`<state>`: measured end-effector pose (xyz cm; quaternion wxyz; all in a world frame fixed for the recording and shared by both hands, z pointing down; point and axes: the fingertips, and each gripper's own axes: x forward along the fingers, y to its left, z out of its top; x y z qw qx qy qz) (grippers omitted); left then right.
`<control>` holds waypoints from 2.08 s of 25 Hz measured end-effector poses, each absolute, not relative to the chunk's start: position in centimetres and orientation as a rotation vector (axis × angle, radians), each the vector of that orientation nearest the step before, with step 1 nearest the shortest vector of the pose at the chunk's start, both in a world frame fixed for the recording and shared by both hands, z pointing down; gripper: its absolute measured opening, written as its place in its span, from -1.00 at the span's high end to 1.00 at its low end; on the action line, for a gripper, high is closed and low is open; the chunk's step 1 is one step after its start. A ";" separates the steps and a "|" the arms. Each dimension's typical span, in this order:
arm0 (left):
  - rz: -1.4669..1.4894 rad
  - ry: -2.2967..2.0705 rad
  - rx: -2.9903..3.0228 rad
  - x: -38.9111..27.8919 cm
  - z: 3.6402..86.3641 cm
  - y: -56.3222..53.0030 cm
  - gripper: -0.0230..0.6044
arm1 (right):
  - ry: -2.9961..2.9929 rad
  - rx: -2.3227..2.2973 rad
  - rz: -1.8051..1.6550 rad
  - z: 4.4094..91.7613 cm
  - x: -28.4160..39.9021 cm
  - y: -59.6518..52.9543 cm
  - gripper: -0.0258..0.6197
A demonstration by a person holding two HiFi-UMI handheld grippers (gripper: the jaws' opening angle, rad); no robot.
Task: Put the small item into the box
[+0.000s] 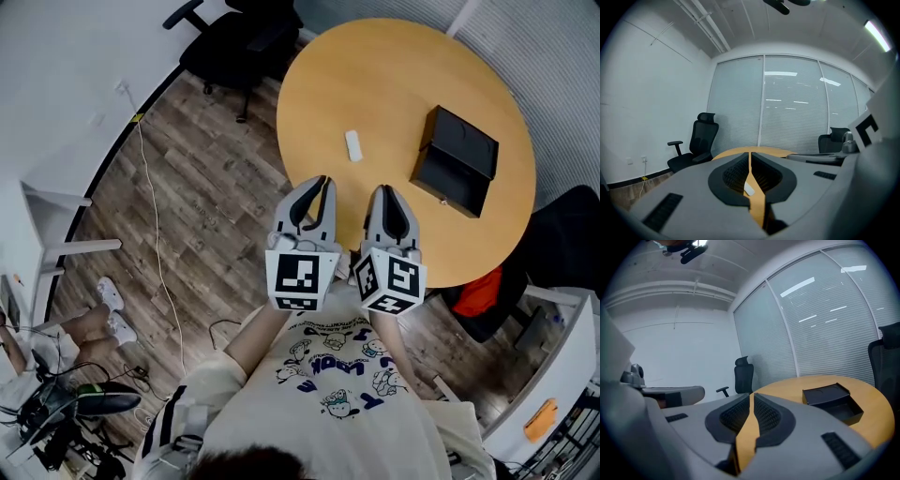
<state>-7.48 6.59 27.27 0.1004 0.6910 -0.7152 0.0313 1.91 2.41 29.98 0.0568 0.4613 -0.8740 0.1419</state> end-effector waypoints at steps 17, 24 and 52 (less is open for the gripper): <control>0.152 -2.095 1.964 -7.3 30.1 1.4 0.84 | -2.622 1.310 0.495 32.5 1.4 -2.8 0.78; 0.174 -2.048 1.947 -8.3 31.5 -0.8 0.84 | -2.571 1.308 0.512 33.9 0.3 -5.0 0.77; 0.309 -1.771 1.893 -11.2 41.2 -7.1 0.84 | -2.298 1.250 0.674 44.3 -3.9 -9.7 0.59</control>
